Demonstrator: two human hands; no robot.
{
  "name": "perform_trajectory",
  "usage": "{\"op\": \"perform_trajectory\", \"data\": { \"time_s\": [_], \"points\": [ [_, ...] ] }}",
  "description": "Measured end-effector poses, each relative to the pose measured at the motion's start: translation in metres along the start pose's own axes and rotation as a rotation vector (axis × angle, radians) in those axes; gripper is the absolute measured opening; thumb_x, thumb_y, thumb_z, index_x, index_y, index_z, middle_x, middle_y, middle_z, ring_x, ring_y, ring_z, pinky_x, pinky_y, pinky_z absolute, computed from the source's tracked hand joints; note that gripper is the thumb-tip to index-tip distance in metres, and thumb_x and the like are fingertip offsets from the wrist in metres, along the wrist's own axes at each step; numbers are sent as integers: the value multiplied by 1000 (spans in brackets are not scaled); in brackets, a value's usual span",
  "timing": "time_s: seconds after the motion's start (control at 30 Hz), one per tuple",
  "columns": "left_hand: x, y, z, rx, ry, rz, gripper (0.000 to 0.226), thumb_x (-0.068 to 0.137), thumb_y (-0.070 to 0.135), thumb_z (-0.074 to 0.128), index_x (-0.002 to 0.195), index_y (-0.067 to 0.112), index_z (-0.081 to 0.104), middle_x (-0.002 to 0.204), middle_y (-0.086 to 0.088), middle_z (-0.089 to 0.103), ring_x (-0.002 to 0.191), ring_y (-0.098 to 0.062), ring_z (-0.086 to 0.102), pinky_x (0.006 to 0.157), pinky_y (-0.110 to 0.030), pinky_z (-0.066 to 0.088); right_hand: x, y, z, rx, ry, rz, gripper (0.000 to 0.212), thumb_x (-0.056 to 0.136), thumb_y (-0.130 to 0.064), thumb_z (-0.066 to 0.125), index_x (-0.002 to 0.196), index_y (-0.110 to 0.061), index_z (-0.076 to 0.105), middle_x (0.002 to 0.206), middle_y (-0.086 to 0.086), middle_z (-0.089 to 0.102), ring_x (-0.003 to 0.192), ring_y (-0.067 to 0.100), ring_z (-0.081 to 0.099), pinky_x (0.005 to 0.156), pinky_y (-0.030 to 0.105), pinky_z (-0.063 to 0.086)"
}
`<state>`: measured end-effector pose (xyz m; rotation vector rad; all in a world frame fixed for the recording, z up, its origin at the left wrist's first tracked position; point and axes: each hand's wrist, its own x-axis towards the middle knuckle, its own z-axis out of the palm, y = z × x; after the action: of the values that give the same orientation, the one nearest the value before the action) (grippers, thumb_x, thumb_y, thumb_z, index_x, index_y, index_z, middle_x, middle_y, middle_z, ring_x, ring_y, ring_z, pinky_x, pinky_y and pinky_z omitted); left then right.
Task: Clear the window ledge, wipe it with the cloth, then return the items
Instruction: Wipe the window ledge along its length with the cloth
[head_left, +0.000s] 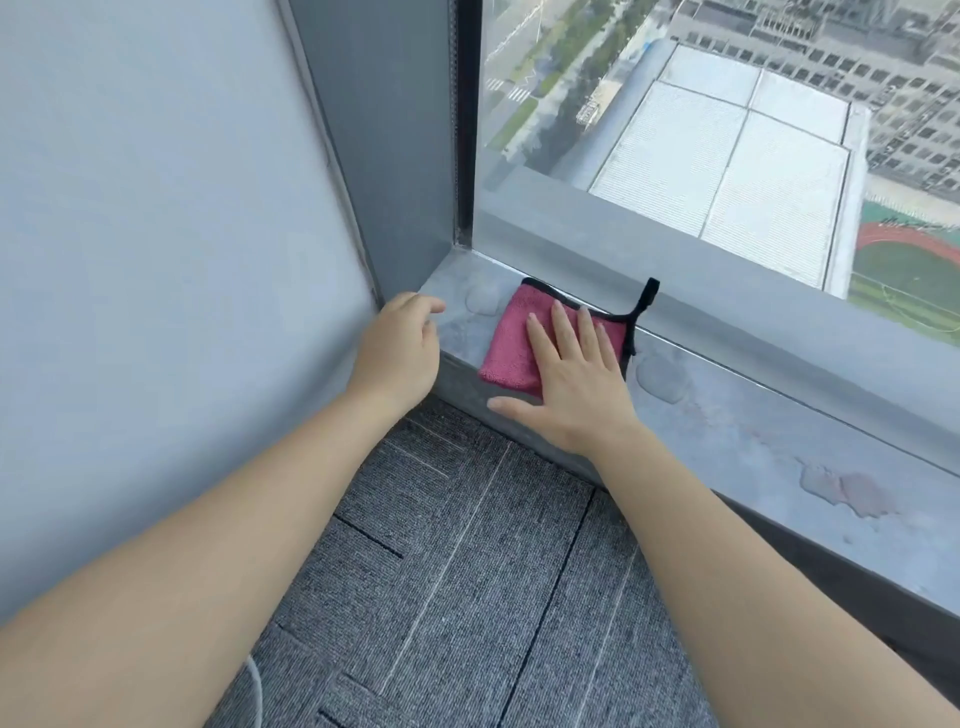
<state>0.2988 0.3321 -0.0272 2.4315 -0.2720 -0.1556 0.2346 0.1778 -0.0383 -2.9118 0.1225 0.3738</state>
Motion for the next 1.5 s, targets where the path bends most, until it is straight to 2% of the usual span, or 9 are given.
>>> {"op": "perform_trajectory", "data": {
  "time_s": [0.2,0.37,0.6,0.8,0.97,1.13,1.23,1.3,1.5],
  "points": [
    [-12,-20,3,119,-131,79,36,90,-6,32,122,-9,47,140,-19,42,132,-26,36,102,-19,17,5,-11,11,30,64,126,61,98,-39,22,149,-14,0,159,12,-6,146,33,-8,117,43,-8],
    [-14,-25,4,206,-209,106,47,90,-3,30,137,1,29,153,-11,23,142,-21,19,113,-20,10,21,-16,8,110,45,213,57,98,-36,19,149,-20,-2,159,11,-8,146,34,-11,117,46,-10],
    [-18,-42,-5,244,-195,123,47,89,-2,33,136,0,31,151,-14,28,140,-24,25,114,-24,13,50,-35,4,22,6,-9,54,97,-33,18,148,-31,1,160,-1,-10,146,26,-13,118,45,-10],
    [-23,-39,-8,73,-82,46,46,90,-3,32,135,1,32,148,-14,33,138,-21,28,109,-17,12,37,-30,9,20,-2,65,56,97,-31,19,149,-24,-1,160,0,-9,146,27,-13,117,47,-11],
    [-23,-38,-9,-281,22,-85,42,92,1,33,134,2,34,143,-14,40,134,-22,37,113,-27,25,61,-49,8,89,20,138,58,96,-33,18,148,-27,-8,159,3,-10,146,31,-14,116,51,-11],
    [-24,-37,-12,-512,4,-152,40,95,5,31,135,3,32,145,-12,38,128,-9,36,90,8,23,86,-63,6,75,46,41,60,95,-29,20,149,-20,-5,160,-2,-8,147,18,-9,118,45,-6],
    [-24,-37,-14,-552,-19,-149,41,95,6,31,136,3,31,146,-11,36,120,-2,32,80,15,19,91,-65,5,54,40,13,60,95,-28,22,149,-19,-3,160,-2,-6,147,16,-8,118,43,-5],
    [-24,-37,-16,-551,-18,-139,40,96,8,31,136,3,31,146,-11,36,122,-3,32,83,13,20,90,-64,6,30,33,-7,60,95,-28,23,149,-19,-2,160,-1,-6,147,17,-8,118,44,-4],
    [-24,-38,-15,-572,10,-122,39,96,11,30,134,3,35,143,-11,40,130,-12,36,107,-16,21,72,-60,9,-34,10,-129,57,96,-29,23,149,-27,2,160,-3,-5,148,18,-8,118,43,-7]
  ]
}}
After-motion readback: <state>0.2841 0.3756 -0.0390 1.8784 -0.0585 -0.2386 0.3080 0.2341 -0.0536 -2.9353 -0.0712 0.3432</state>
